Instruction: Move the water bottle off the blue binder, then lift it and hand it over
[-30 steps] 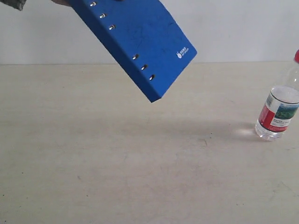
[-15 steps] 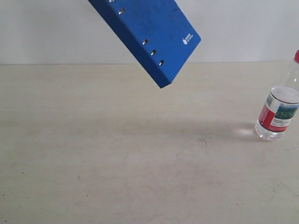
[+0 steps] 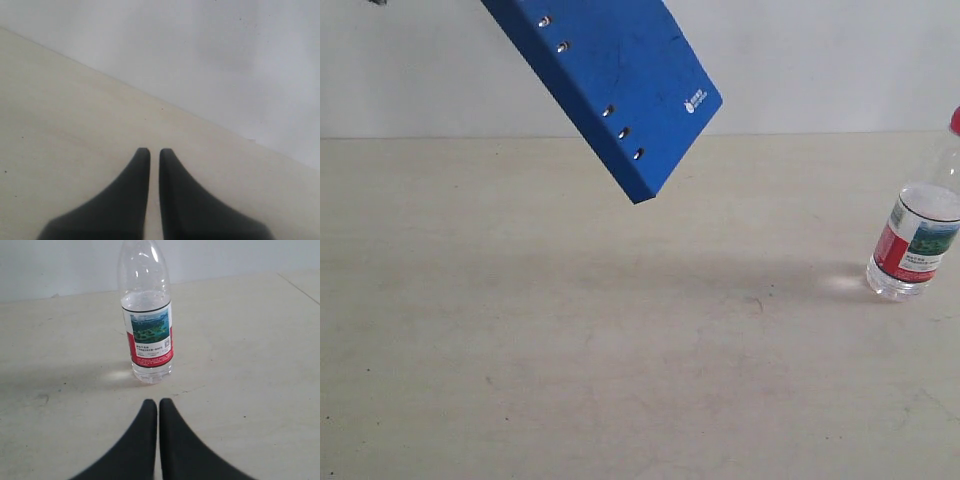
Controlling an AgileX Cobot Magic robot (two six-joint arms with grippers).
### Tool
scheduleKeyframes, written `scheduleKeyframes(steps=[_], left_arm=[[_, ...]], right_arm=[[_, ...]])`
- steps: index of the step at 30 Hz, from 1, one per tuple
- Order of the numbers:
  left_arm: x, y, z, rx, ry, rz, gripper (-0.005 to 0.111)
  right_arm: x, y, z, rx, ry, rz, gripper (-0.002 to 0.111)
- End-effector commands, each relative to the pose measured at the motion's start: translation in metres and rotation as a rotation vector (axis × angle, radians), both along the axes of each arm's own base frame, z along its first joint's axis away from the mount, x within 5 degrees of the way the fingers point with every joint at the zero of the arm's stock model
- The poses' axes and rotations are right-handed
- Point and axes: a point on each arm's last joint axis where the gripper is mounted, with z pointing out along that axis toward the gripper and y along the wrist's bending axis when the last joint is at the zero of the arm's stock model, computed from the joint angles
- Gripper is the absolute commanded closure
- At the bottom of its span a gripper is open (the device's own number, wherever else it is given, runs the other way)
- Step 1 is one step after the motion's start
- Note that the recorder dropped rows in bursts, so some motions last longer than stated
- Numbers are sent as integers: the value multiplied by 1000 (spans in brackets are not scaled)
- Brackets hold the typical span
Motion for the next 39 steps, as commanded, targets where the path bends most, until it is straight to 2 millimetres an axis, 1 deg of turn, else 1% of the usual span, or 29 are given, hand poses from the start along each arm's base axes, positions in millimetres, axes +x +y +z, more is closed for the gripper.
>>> scheduleKeyframes(steps=[1,9,33,35,37,39], left_arm=[[-1,0,1,-1,-9,-5,100],[-1,0,1,-2,-16,-6,100],[-1,0,1,-2,-16,-6,100],[-2,0,3,-2,-39,-6,100],[-3,2,-3,38,18,9,100],[-5,5,-9,113,88,35,100]], right_arm=[[-1,1,-1,-7,7,17,108],[-1,4,-1,-17,6,79,108],[-1,4,0,0,3,63,108],[-1,4,0,0,3,63,108],[-1,4,0,2,3,64,108],[-1,4,-1,2,5,64,108]])
